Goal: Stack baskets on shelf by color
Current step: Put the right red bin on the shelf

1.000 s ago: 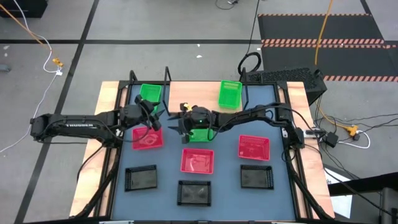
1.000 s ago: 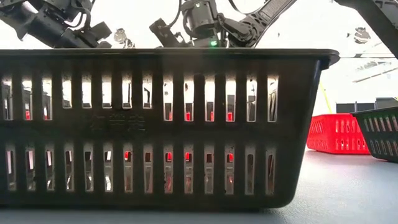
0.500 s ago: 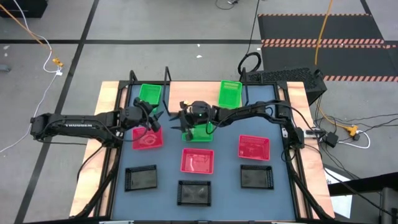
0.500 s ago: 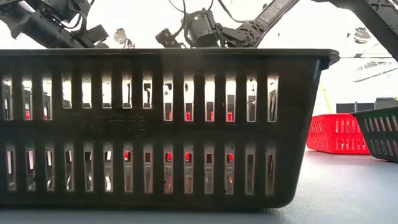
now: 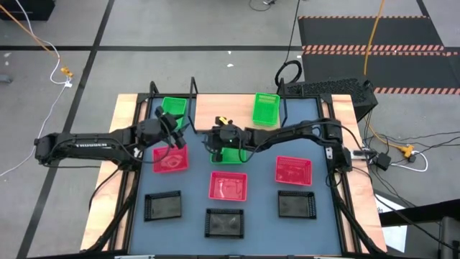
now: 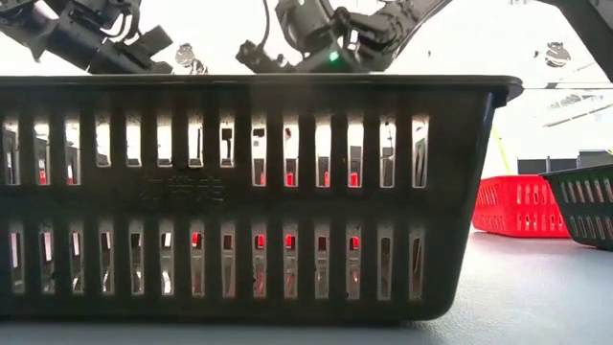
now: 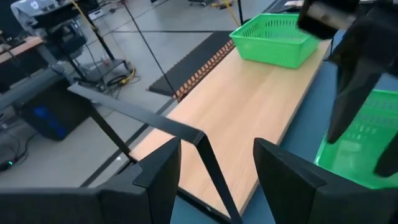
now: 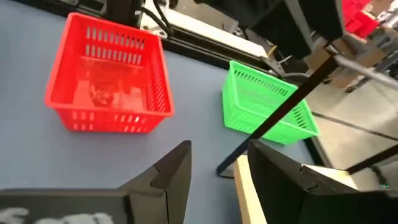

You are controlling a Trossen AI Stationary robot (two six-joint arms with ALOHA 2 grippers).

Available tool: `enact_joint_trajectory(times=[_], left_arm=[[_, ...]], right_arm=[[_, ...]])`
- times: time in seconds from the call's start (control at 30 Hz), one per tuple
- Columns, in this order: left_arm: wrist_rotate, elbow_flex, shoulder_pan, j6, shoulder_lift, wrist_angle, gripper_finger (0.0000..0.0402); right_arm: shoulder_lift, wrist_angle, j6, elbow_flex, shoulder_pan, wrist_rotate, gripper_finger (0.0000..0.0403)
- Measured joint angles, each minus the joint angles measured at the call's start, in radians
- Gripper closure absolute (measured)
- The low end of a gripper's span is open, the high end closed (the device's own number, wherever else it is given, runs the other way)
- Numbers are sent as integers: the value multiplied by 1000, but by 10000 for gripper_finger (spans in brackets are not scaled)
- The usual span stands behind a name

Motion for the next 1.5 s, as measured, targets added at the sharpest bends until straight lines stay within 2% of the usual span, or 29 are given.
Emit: enact_joint_trajectory(times=[0.23,0.43,0.63,0.8,0.9,1.07,1.3,1.5], left_arm=[[12,0,9,23,-2,6,199],[13,10,-43,-92,-30,-121,199],[13,55,-143,-261,-70,-298,199],[-2,71,-252,-341,-94,-378,199],[-59,71,-332,-361,-96,-367,199],[-201,101,-444,-392,-93,-389,199],[-316,186,-533,-446,-93,-512,200],[-321,174,-536,-548,-92,-570,199]], right_arm=[[-64,20,-13,1,1,8,252],[-31,100,119,1,-16,-207,252],[24,216,172,0,19,-266,252],[65,268,144,36,50,-265,252],[117,262,149,104,51,-239,252],[175,131,165,179,50,-239,252],[140,11,148,183,62,-229,252],[115,-56,28,181,78,-62,252]])
